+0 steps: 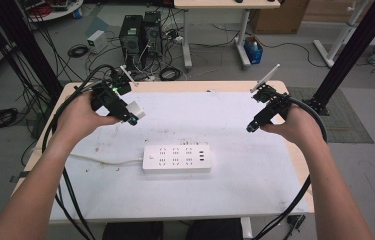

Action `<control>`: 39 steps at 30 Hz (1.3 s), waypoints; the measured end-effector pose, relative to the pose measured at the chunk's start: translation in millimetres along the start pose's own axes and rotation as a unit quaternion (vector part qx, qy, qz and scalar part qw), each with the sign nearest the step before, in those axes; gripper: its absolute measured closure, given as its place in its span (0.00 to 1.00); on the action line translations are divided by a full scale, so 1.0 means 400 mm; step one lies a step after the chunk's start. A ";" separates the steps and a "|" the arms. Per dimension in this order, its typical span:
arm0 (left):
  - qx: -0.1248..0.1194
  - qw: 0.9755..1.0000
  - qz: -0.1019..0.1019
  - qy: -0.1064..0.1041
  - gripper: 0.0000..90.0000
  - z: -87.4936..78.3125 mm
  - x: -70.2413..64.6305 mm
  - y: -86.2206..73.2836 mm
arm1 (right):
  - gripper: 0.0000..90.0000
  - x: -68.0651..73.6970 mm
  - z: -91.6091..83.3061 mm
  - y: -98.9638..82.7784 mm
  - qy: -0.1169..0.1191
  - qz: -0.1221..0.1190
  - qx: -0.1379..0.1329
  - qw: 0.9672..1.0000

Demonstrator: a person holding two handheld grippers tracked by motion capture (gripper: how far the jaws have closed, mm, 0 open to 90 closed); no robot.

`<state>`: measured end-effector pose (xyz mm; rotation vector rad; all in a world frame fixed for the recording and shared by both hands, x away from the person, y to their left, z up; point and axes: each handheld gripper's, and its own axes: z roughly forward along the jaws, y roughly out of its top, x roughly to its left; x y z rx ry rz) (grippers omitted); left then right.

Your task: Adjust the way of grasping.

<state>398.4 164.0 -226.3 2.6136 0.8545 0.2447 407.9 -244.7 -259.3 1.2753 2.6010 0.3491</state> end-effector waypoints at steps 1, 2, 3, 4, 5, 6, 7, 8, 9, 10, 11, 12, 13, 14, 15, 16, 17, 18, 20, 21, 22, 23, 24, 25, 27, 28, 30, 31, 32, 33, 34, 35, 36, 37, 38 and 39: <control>-0.001 1.000 0.002 -0.004 0.47 0.001 0.002 0.000 | 0.13 0.000 0.000 0.000 0.000 0.000 0.000 1.000; -0.003 1.000 0.007 -0.005 0.47 0.001 0.001 0.001 | 0.13 -0.002 0.000 0.001 0.001 0.005 -0.001 1.000; -0.007 1.000 0.014 -0.005 0.47 0.001 0.001 0.002 | 0.13 -0.003 -0.001 0.002 0.003 0.010 -0.003 1.000; -0.010 1.000 0.016 -0.006 0.47 0.002 0.001 0.003 | 0.13 -0.006 -0.002 0.002 0.006 0.017 -0.005 1.000; -0.010 1.000 0.024 -0.007 0.47 0.003 0.001 0.006 | 0.13 -0.007 -0.004 0.003 0.008 0.025 -0.007 1.000; -0.015 0.999 0.035 -0.007 0.47 0.006 -0.001 0.008 | 0.13 -0.010 -0.005 0.004 0.012 0.028 -0.011 0.999; -0.015 0.999 0.035 -0.007 0.47 0.006 -0.001 0.008 | 0.13 -0.010 -0.005 0.004 0.012 0.028 -0.011 0.999; -0.018 0.999 0.042 -0.015 0.47 0.010 -0.004 0.015 | 0.13 -0.011 -0.006 0.005 0.015 0.033 -0.013 0.999; -0.023 0.998 0.050 -0.012 0.47 0.012 -0.007 0.018 | 0.13 -0.011 -0.008 0.007 0.025 0.045 -0.011 0.999; -0.028 0.998 0.063 -0.011 0.47 0.014 -0.011 0.021 | 0.13 -0.012 -0.008 0.007 0.029 0.046 -0.014 0.998; -0.035 0.997 0.072 -0.014 0.47 0.017 -0.015 0.023 | 0.13 -0.012 -0.009 0.008 0.039 0.052 -0.018 0.998; -0.041 0.996 0.080 -0.016 0.47 0.019 -0.019 0.026 | 0.13 -0.011 -0.011 0.009 0.047 0.059 -0.022 0.997; -0.041 0.996 0.080 -0.016 0.47 0.019 -0.019 0.026 | 0.13 -0.011 -0.011 0.009 0.047 0.059 -0.022 0.997; -0.051 0.994 0.099 -0.022 0.47 0.026 -0.028 0.033 | 0.13 -0.007 -0.012 0.012 0.053 0.060 -0.026 0.996; -0.057 0.992 0.113 -0.026 0.47 0.031 -0.036 0.038 | 0.13 0.001 -0.014 0.019 0.062 0.061 -0.031 0.996; -0.062 0.990 0.124 -0.030 0.47 0.034 -0.040 0.042 | 0.13 0.008 -0.014 0.024 0.070 0.065 -0.035 0.995; -0.068 0.988 0.137 -0.034 0.47 0.038 -0.049 0.048 | 0.13 0.011 -0.015 0.027 0.077 0.066 -0.037 0.994; -0.076 0.986 0.147 -0.038 0.47 0.043 -0.056 0.053 | 0.13 0.018 -0.015 0.032 0.090 0.068 -0.042 0.993; -0.092 0.981 0.167 -0.047 0.47 0.048 -0.069 0.062 | 0.13 0.027 -0.017 0.039 0.104 0.076 -0.051 0.990; -0.097 0.979 0.170 -0.054 0.47 0.051 -0.071 0.066 | 0.13 0.031 -0.018 0.041 0.113 0.082 -0.056 0.989; -0.105 0.977 0.174 -0.063 0.47 0.057 -0.076 0.071 | 0.13 0.032 -0.019 0.043 0.124 0.086 -0.060 0.987; -0.105 0.977 0.174 -0.063 0.47 0.057 -0.076 0.071 | 0.13 0.032 -0.019 0.043 0.124 0.086 -0.060 0.987; -0.115 0.973 0.189 -0.069 0.47 0.064 -0.082 0.077 | 0.13 0.036 -0.020 0.045 0.137 0.095 -0.069 0.984; -0.124 0.970 0.197 -0.073 0.47 0.070 -0.088 0.080 | 0.13 0.040 -0.020 0.046 0.152 0.102 -0.076 0.980; -0.130 0.966 0.213 -0.070 0.47 0.079 -0.097 0.086 | 0.13 0.050 -0.019 0.049 0.182 0.114 -0.093 0.972; -0.136 0.965 0.212 -0.071 0.47 0.086 -0.104 0.089 | 0.13 0.050 -0.019 0.049 0.182 0.114 -0.093 0.972; -0.137 0.964 0.216 -0.072 0.47 0.092 -0.109 0.093 | 0.13 0.051 -0.017 0.050 0.197 0.123 -0.101 0.967; -0.148 0.959 0.228 -0.076 0.47 0.108 -0.122 0.103 | 0.13 0.057 -0.010 0.053 0.236 0.146 -0.118 0.953; -0.151 0.958 0.231 -0.078 0.47 0.112 -0.126 0.107 | 0.13 0.060 -0.007 0.055 0.256 0.151 -0.120 0.947; -0.158 0.956 0.232 -0.081 0.47 0.116 -0.130 0.110 | 0.13 0.062 -0.003 0.057 0.269 0.153 -0.124 0.943; -0.161 0.955 0.233 -0.083 0.47 0.120 -0.133 0.113 | 0.13 0.064 0.002 0.058 0.284 0.159 -0.127 0.937; -0.164 0.955 0.232 -0.087 0.47 0.123 -0.136 0.116 | 0.14 0.065 0.008 0.060 0.297 0.166 -0.128 0.932; -0.164 0.954 0.237 -0.086 0.47 0.125 -0.138 0.119 | 0.14 0.069 0.013 0.062 0.310 0.170 -0.128 0.927; -0.166 0.953 0.239 -0.084 0.47 0.128 -0.141 0.122 | 0.13 0.074 0.018 0.065 0.319 0.171 -0.129 0.923; -0.168 0.953 0.237 -0.084 0.47 0.131 -0.144 0.124 | 0.14 0.079 0.021 0.068 0.328 0.171 -0.130 0.920; -0.168 0.952 0.240 -0.085 0.47 0.134 -0.145 0.127 | 0.14 0.086 0.024 0.072 0.336 0.173 -0.132 0.916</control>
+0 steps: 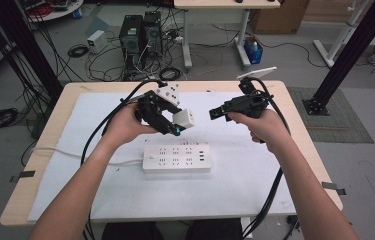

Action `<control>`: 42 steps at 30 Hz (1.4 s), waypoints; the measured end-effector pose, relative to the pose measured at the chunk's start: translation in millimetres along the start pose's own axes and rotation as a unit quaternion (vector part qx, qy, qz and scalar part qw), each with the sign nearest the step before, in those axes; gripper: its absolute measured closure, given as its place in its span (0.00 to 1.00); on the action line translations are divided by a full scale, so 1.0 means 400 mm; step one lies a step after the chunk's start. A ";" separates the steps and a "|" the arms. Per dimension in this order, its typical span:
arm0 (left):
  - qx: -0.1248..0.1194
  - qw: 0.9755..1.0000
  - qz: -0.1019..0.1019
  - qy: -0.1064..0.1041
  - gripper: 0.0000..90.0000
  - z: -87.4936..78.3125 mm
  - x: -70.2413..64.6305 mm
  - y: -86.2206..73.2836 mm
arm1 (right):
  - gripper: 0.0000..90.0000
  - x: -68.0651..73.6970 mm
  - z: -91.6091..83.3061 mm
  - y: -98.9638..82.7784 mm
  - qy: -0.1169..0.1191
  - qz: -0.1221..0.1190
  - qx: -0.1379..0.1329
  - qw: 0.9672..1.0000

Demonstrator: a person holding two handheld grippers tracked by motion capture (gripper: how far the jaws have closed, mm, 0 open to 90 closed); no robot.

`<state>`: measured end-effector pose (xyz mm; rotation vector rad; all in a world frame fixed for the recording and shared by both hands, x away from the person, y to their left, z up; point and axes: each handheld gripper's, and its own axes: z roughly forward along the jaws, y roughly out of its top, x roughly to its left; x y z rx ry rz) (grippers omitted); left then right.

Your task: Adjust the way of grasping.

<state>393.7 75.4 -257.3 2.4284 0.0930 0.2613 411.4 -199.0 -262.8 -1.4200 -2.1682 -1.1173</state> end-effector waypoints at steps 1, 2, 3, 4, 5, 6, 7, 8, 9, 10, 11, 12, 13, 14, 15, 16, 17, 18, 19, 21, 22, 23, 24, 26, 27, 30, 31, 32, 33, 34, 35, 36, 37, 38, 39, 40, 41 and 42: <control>0.000 1.000 0.000 -0.001 0.47 0.004 -0.001 0.002 | 0.14 0.004 0.008 0.001 0.007 0.000 0.000 1.000; -0.001 1.000 0.003 0.005 0.47 0.007 -0.004 0.004 | 0.14 0.008 0.015 0.002 0.013 0.001 0.002 1.000; -0.001 1.000 0.003 0.005 0.47 0.007 -0.004 0.004 | 0.14 0.008 0.015 0.002 0.013 0.001 0.002 1.000; -0.005 1.000 0.005 0.005 0.47 0.009 -0.005 0.006 | 0.14 0.014 0.023 0.003 0.022 0.003 0.004 1.000; -0.006 1.000 0.006 0.003 0.47 0.011 -0.005 0.007 | 0.14 0.019 0.031 0.005 0.026 0.003 0.006 1.000; -0.008 1.000 0.006 0.005 0.47 0.014 -0.008 0.009 | 0.14 0.024 0.039 0.007 0.026 0.001 0.007 1.000; -0.006 1.000 0.010 0.005 0.47 0.015 -0.009 0.012 | 0.14 0.028 0.047 0.009 0.030 0.001 0.010 1.000; -0.010 1.000 0.011 0.004 0.47 0.018 -0.011 0.013 | 0.14 0.032 0.054 0.011 0.034 0.002 0.012 0.999; -0.011 1.000 0.013 0.005 0.47 0.021 -0.013 0.015 | 0.14 0.040 0.068 0.015 0.036 -0.004 0.013 0.999; -0.006 1.000 0.016 0.004 0.47 0.020 -0.013 0.017 | 0.14 0.040 0.068 0.015 0.036 -0.004 0.013 0.999; -0.008 1.000 0.016 0.005 0.47 0.023 -0.015 0.019 | 0.14 0.043 0.072 0.016 0.038 -0.004 0.017 0.999; -0.008 1.000 0.016 0.005 0.47 0.023 -0.015 0.019 | 0.14 0.043 0.072 0.016 0.038 -0.004 0.017 0.999; -0.013 1.000 0.015 0.006 0.47 0.025 -0.018 0.022 | 0.15 0.047 0.080 0.018 0.044 -0.003 0.019 0.999; -0.014 1.000 0.018 0.005 0.47 0.025 -0.018 0.023 | 0.21 0.053 0.088 0.019 0.047 -0.007 0.020 0.999; -0.016 1.000 0.019 0.006 0.47 0.025 -0.020 0.025 | 0.21 0.055 0.092 0.020 0.048 -0.008 0.020 0.999; -0.017 1.000 0.020 0.008 0.47 0.025 -0.022 0.026 | 0.21 0.058 0.097 0.021 0.048 -0.010 0.022 0.999; -0.013 1.000 0.023 0.006 0.47 0.024 -0.022 0.028 | 0.21 0.060 0.101 0.022 0.047 -0.009 0.025 0.999; -0.018 1.000 0.021 0.008 0.47 0.025 -0.025 0.028 | 0.21 0.062 0.106 0.022 0.047 -0.007 0.026 0.999; -0.017 1.000 0.025 0.010 0.47 0.024 -0.026 0.030 | 0.24 0.063 0.108 0.023 0.047 -0.009 0.030 0.998; -0.018 0.999 0.027 0.009 0.47 0.024 -0.028 0.032 | 0.30 0.068 0.112 0.024 0.055 -0.011 0.024 0.998; -0.017 0.999 0.030 0.011 0.47 0.023 -0.030 0.033 | 0.30 0.068 0.112 0.024 0.055 -0.011 0.024 0.998; -0.017 0.999 0.029 0.011 0.47 0.023 -0.031 0.034 | 0.34 0.068 0.113 0.024 0.057 -0.011 0.023 0.998; -0.016 0.999 0.030 0.010 0.47 0.023 -0.031 0.035 | 0.37 0.069 0.114 0.024 0.059 -0.010 0.025 0.998; -0.015 0.999 0.032 0.011 0.47 0.024 -0.031 0.035 | 0.43 0.072 0.118 0.022 0.062 -0.010 0.026 0.998; -0.015 0.999 0.034 0.011 0.47 0.024 -0.031 0.035 | 0.43 0.072 0.118 0.022 0.062 -0.010 0.026 0.998; -0.011 0.999 0.035 0.016 0.47 0.023 -0.032 0.034 | 0.53 0.073 0.118 0.021 0.066 -0.012 0.025 0.997; -0.011 0.999 0.036 0.017 0.47 0.023 -0.032 0.034 | 0.59 0.073 0.117 0.021 0.062 -0.009 0.027 0.998; -0.012 0.999 0.037 0.017 0.47 0.023 -0.032 0.034 | 0.59 0.073 0.117 0.021 0.062 -0.009 0.027 0.998; -0.012 0.999 0.039 0.017 0.47 0.022 -0.033 0.034 | 0.61 0.072 0.118 0.021 0.061 -0.008 0.027 0.998; -0.011 0.999 0.041 0.020 0.47 0.022 -0.034 0.034 | 0.62 0.070 0.118 0.021 0.063 -0.007 0.029 0.998; -0.014 0.999 0.042 0.023 0.47 0.022 -0.036 0.033 | 0.64 0.068 0.119 0.021 0.066 -0.004 0.027 0.997; -0.011 0.998 0.048 0.031 0.47 0.022 -0.039 0.034 | 0.65 0.064 0.120 0.021 0.073 0.001 0.027 0.997; -0.010 0.998 0.052 0.037 0.47 0.024 -0.042 0.035 | 0.66 0.062 0.118 0.021 0.077 0.011 0.024 0.997; -0.006 0.998 0.056 0.042 0.47 0.026 -0.047 0.036 | 0.68 0.060 0.118 0.022 0.080 0.010 0.023 0.997; -0.005 0.997 0.060 0.048 0.47 0.029 -0.049 0.037 | 0.69 0.060 0.118 0.022 0.080 0.012 0.024 0.996; -0.003 0.997 0.057 0.049 0.46 0.032 -0.052 0.037 | 0.69 0.060 0.119 0.022 0.077 0.011 0.023 0.997; 0.002 0.997 0.058 0.048 0.46 0.032 -0.051 0.038 | 0.69 0.062 0.120 0.022 0.076 0.008 0.024 0.997; 0.004 0.997 0.061 0.051 0.46 0.033 -0.050 0.039 | 0.69 0.062 0.120 0.022 0.074 0.007 0.026 0.997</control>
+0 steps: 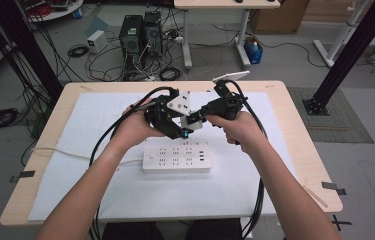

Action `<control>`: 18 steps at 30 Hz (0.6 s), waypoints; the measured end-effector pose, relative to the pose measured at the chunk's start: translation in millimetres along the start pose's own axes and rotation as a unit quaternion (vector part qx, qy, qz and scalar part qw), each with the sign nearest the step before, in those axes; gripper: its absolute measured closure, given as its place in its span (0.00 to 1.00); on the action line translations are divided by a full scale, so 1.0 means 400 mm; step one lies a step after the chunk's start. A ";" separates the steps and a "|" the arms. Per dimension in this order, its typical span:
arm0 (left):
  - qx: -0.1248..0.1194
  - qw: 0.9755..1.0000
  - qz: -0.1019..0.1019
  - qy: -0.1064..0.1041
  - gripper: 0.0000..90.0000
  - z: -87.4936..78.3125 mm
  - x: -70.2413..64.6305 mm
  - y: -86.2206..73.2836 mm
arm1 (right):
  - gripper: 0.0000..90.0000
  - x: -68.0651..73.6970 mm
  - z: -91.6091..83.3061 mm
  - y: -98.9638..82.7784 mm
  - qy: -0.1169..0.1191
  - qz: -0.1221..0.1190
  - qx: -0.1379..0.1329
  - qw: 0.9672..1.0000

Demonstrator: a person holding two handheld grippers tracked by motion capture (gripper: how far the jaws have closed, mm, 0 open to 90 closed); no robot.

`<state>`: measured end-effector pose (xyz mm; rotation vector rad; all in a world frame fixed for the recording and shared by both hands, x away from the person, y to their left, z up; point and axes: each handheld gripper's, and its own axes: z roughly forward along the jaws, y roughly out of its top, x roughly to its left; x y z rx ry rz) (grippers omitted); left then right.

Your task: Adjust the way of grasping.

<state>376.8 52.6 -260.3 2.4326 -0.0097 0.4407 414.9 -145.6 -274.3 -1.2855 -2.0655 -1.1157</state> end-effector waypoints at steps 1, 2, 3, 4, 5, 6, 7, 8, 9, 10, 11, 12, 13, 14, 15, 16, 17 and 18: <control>0.002 1.000 -0.005 0.000 0.45 0.001 0.000 -0.001 | 0.69 0.001 0.001 -0.001 -0.003 -0.002 -0.002 1.000; 0.010 1.000 -0.009 0.009 0.40 0.001 0.000 -0.001 | 0.69 0.001 0.001 -0.001 -0.002 -0.007 -0.001 1.000; 0.019 0.999 -0.020 0.022 0.34 0.002 0.002 -0.005 | 0.69 0.001 -0.003 -0.002 -0.005 -0.010 -0.006 1.000; 0.021 0.999 -0.027 0.020 0.30 -0.001 0.004 -0.008 | 0.69 0.001 -0.014 -0.003 -0.006 -0.011 -0.008 1.000; 0.023 0.999 -0.034 0.020 0.30 -0.006 0.007 -0.014 | 0.69 0.001 -0.014 -0.003 -0.006 -0.011 -0.008 1.000; 0.029 0.998 -0.040 0.025 0.30 -0.012 0.009 -0.020 | 0.69 0.001 -0.023 -0.004 -0.015 -0.020 -0.014 1.000; 0.040 0.997 -0.049 0.033 0.26 -0.019 0.012 -0.026 | 0.69 0.001 -0.031 -0.004 -0.025 -0.025 -0.011 0.999; 0.045 0.997 -0.060 0.034 0.22 -0.027 0.016 -0.032 | 0.69 0.001 -0.040 -0.004 -0.035 -0.033 -0.012 0.999; 0.051 0.996 -0.064 0.033 0.22 -0.036 0.019 -0.039 | 0.69 0.001 -0.051 -0.005 -0.044 -0.037 -0.016 0.998; 0.055 0.995 -0.069 0.034 0.22 -0.047 0.020 -0.046 | 0.69 0.001 -0.062 -0.005 -0.050 -0.037 -0.018 0.998; 0.060 0.995 -0.076 0.035 0.20 -0.057 0.022 -0.054 | 0.69 0.000 -0.085 -0.005 -0.076 -0.049 -0.025 0.996; 0.064 0.994 -0.083 0.037 0.20 -0.066 0.025 -0.062 | 0.69 0.000 -0.085 -0.005 -0.076 -0.049 -0.025 0.996; 0.066 0.993 -0.095 0.036 0.20 -0.076 0.027 -0.071 | 0.69 -0.003 -0.096 -0.004 -0.087 -0.053 -0.024 0.995; 0.073 0.991 -0.108 0.038 0.20 -0.086 0.030 -0.081 | 0.69 -0.004 -0.106 -0.005 -0.097 -0.061 -0.026 0.993; 0.079 0.989 -0.118 0.039 0.20 -0.096 0.033 -0.090 | 0.69 -0.002 -0.116 -0.005 -0.112 -0.062 -0.023 0.992; 0.085 0.987 -0.130 0.036 0.20 -0.106 0.036 -0.101 | 0.69 -0.001 -0.131 -0.006 -0.137 -0.075 -0.020 0.987; 0.094 0.985 -0.140 0.034 0.20 -0.115 0.040 -0.111 | 0.69 -0.001 -0.131 -0.006 -0.137 -0.075 -0.020 0.987; 0.102 0.983 -0.150 0.035 0.20 -0.124 0.043 -0.120 | 0.69 -0.001 -0.147 -0.007 -0.157 -0.077 -0.019 0.984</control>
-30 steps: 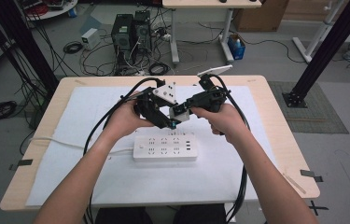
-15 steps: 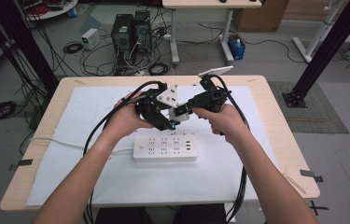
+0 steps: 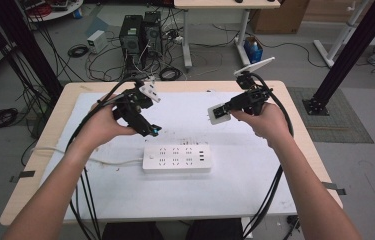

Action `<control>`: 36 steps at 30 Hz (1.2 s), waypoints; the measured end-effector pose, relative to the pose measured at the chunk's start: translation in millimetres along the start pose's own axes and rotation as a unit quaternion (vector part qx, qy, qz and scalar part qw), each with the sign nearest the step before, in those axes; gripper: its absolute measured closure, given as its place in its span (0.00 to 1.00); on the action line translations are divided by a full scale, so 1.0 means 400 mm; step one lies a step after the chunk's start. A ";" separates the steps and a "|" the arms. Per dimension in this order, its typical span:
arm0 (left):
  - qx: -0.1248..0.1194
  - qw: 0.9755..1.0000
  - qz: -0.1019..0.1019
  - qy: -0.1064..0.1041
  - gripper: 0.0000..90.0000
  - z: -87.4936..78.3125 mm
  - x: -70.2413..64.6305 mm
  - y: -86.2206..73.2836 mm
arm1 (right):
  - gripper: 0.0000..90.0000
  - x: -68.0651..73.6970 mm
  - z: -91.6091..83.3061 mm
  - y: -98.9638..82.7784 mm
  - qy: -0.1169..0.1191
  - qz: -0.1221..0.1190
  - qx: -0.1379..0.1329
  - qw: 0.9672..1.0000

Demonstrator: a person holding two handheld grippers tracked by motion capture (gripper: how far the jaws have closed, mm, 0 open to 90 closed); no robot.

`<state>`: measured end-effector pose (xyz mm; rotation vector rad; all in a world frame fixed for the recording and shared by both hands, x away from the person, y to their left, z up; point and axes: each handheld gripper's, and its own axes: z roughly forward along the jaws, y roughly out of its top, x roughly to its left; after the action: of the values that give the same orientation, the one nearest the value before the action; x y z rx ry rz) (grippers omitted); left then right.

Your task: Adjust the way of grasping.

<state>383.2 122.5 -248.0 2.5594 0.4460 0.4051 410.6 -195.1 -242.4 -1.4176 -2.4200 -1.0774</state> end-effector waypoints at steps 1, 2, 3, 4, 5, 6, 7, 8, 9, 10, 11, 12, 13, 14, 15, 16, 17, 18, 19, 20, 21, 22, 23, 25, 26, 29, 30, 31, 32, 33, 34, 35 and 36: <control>0.010 1.000 -0.010 -0.002 0.20 -0.006 0.006 -0.010 | 0.69 0.000 0.000 0.000 0.000 0.000 0.000 1.000; 0.020 1.000 -0.018 -0.002 0.20 -0.013 0.011 -0.019 | 0.69 0.000 -0.008 0.000 -0.015 -0.006 0.001 1.000; 0.029 0.999 -0.023 0.002 0.20 -0.020 0.016 -0.028 | 0.69 -0.001 -0.014 0.000 -0.035 -0.015 0.006 0.999; 0.038 0.999 -0.029 0.004 0.20 -0.026 0.022 -0.037 | 0.69 -0.002 -0.020 0.000 -0.050 -0.021 0.012 0.998; 0.038 0.999 -0.029 0.004 0.20 -0.026 0.022 -0.037 | 0.69 -0.002 -0.020 0.000 -0.050 -0.021 0.012 0.998; 0.059 0.997 -0.051 -0.006 0.20 -0.039 0.037 -0.057 | 0.69 -0.003 -0.026 0.000 -0.067 -0.026 0.016 0.997; 0.070 0.996 -0.059 -0.010 0.20 -0.044 0.042 -0.065 | 0.69 -0.005 -0.039 -0.002 -0.095 -0.040 0.028 0.994; 0.083 0.995 -0.061 -0.008 0.20 -0.049 0.047 -0.073 | 0.69 -0.004 -0.045 -0.003 -0.114 -0.048 0.032 0.992; 0.092 0.994 -0.066 -0.007 0.20 -0.053 0.053 -0.081 | 0.69 -0.003 -0.049 -0.003 -0.132 -0.054 0.040 0.989; 0.098 0.992 -0.078 -0.011 0.20 -0.056 0.056 -0.090 | 0.69 -0.003 -0.053 -0.004 -0.144 -0.061 0.047 0.987; 0.107 0.991 -0.084 -0.015 0.20 -0.060 0.062 -0.098 | 0.69 -0.004 -0.058 -0.005 -0.153 -0.064 0.052 0.985; 0.114 0.989 -0.091 -0.014 0.20 -0.063 0.066 -0.106 | 0.69 -0.003 -0.062 -0.006 -0.163 -0.068 0.056 0.983; 0.120 0.987 -0.104 -0.015 0.20 -0.064 0.069 -0.115 | 0.69 -0.006 -0.070 -0.007 -0.179 -0.082 0.066 0.978; 0.128 0.986 -0.109 -0.015 0.20 -0.066 0.074 -0.122 | 0.69 -0.006 -0.070 -0.007 -0.179 -0.082 0.066 0.978; 0.132 0.984 -0.116 -0.010 0.20 -0.068 0.076 -0.129 | 0.69 -0.006 -0.076 -0.009 -0.195 -0.092 0.075 0.974; 0.134 0.983 -0.122 -0.007 0.20 -0.069 0.079 -0.136 | 0.69 -0.006 -0.076 -0.009 -0.195 -0.092 0.075 0.974; 0.139 0.982 -0.131 -0.009 0.20 -0.069 0.080 -0.142 | 0.69 -0.007 -0.078 -0.010 -0.197 -0.090 0.079 0.973; 0.143 0.981 -0.134 -0.012 0.20 -0.069 0.083 -0.147 | 0.69 -0.009 -0.079 -0.010 -0.198 -0.094 0.082 0.972; 0.145 0.980 -0.138 -0.011 0.20 -0.068 0.083 -0.151 | 0.69 -0.008 -0.080 -0.011 -0.200 -0.098 0.083 0.971; 0.144 0.980 -0.137 -0.009 0.20 -0.069 0.083 -0.154 | 0.69 -0.008 -0.080 -0.011 -0.201 -0.102 0.083 0.971; 0.142 0.980 -0.140 -0.010 0.20 -0.070 0.083 -0.157 | 0.69 -0.006 -0.080 -0.011 -0.200 -0.106 0.084 0.970; 0.141 0.980 -0.142 -0.012 0.20 -0.071 0.084 -0.159 | 0.69 -0.005 -0.078 -0.010 -0.197 -0.110 0.084 0.971; 0.140 0.980 -0.144 -0.010 0.20 -0.073 0.084 -0.161 | 0.69 -0.004 -0.074 -0.009 -0.196 -0.114 0.087 0.970; 0.138 0.980 -0.146 -0.011 0.20 -0.075 0.084 -0.167 | 0.69 -0.001 -0.066 -0.005 -0.194 -0.129 0.090 0.968; 0.138 0.979 -0.148 -0.011 0.20 -0.076 0.084 -0.170 | 0.69 0.001 -0.060 -0.002 -0.192 -0.135 0.092 0.968; 0.139 0.979 -0.147 -0.011 0.20 -0.078 0.086 -0.176 | 0.69 0.001 -0.054 0.002 -0.190 -0.140 0.091 0.967; 0.136 0.979 -0.154 -0.009 0.20 -0.076 0.087 -0.182 | 0.69 0.004 -0.042 0.009 -0.189 -0.148 0.099 0.966; 0.139 0.978 -0.153 -0.010 0.20 -0.075 0.089 -0.185 | 0.69 0.007 -0.028 0.017 -0.191 -0.161 0.106 0.962; 0.144 0.978 -0.151 -0.011 0.20 -0.075 0.090 -0.188 | 0.69 0.007 -0.021 0.020 -0.188 -0.165 0.110 0.962; 0.144 0.978 -0.150 -0.011 0.20 -0.074 0.092 -0.190 | 0.69 0.011 -0.012 0.023 -0.189 -0.175 0.113 0.960; 0.144 0.978 -0.154 -0.012 0.20 -0.074 0.092 -0.192 | 0.69 0.012 -0.006 0.025 -0.188 -0.180 0.117 0.959; 0.144 0.978 -0.154 -0.012 0.20 -0.074 0.092 -0.192 | 0.69 0.012 -0.006 0.025 -0.188 -0.180 0.117 0.959; 0.145 0.977 -0.154 -0.014 0.20 -0.074 0.094 -0.196 | 0.69 0.014 0.001 0.028 -0.186 -0.184 0.121 0.958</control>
<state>387.9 213.8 -257.5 2.7028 0.9373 0.2027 416.5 -187.5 -234.7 -1.2059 -3.0482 -0.5707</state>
